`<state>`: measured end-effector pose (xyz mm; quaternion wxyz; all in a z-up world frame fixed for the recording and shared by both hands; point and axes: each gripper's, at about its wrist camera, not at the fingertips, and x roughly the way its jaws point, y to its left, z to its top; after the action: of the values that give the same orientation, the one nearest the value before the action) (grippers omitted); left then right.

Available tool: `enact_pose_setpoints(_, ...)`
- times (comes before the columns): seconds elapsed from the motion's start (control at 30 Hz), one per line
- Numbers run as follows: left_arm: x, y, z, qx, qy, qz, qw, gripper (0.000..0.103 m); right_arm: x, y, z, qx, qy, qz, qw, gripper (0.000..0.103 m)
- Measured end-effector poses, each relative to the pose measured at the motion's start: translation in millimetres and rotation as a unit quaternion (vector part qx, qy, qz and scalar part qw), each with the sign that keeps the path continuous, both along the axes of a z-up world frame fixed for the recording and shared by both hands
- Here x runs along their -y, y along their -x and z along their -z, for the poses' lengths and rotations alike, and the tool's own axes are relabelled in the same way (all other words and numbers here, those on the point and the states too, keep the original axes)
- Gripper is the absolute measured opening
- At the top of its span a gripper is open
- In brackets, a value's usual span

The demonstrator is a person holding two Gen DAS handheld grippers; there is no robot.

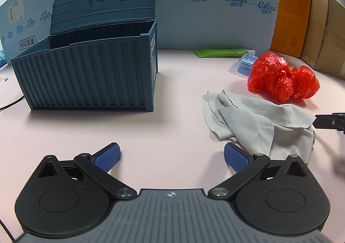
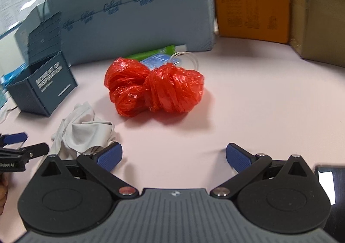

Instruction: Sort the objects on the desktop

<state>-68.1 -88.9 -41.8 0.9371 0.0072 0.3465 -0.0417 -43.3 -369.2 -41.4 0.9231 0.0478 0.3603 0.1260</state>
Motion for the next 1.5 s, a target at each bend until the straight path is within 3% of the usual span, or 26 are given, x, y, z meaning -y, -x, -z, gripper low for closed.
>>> enact_pose_setpoints(0.23, 0, 0, -1, 0.0, 0.002, 0.0, 1.0, 0.103, 27, -16, -7, -0.048, -0.059, -0.054, 0.996, 0.103)
enact_pose_setpoints(0.5, -4, 1, -3, 0.0, 0.012, 0.003, 0.9999, 0.103, 28, 2, -1, -0.002, -0.126, 0.019, 0.992, 0.103)
enact_pose_setpoints(0.67, -1, 0, -4, -0.007, -0.005, 0.025, 0.9996, 0.103, 21, 14, 0, 0.023, -0.143, 0.055, 0.988, 0.103)
enact_pose_setpoints(0.93, -4, 2, -12, 0.012, 0.025, 0.063, 0.9977, 0.103, 17, 22, 3, 0.035, -0.196, 0.093, 0.975, 0.103)
enact_pose_setpoints(1.3, 2, -1, -13, 0.017, 0.031, 0.092, 0.9951, 0.103, -25, 22, 2, 0.037, -0.115, -0.006, 0.993, 0.103)
enact_pose_setpoints(1.5, 2, 2, -16, 0.031, 0.034, 0.103, 0.9937, 0.103, -28, 21, 4, 0.035, -0.116, -0.018, 0.992, 0.103)
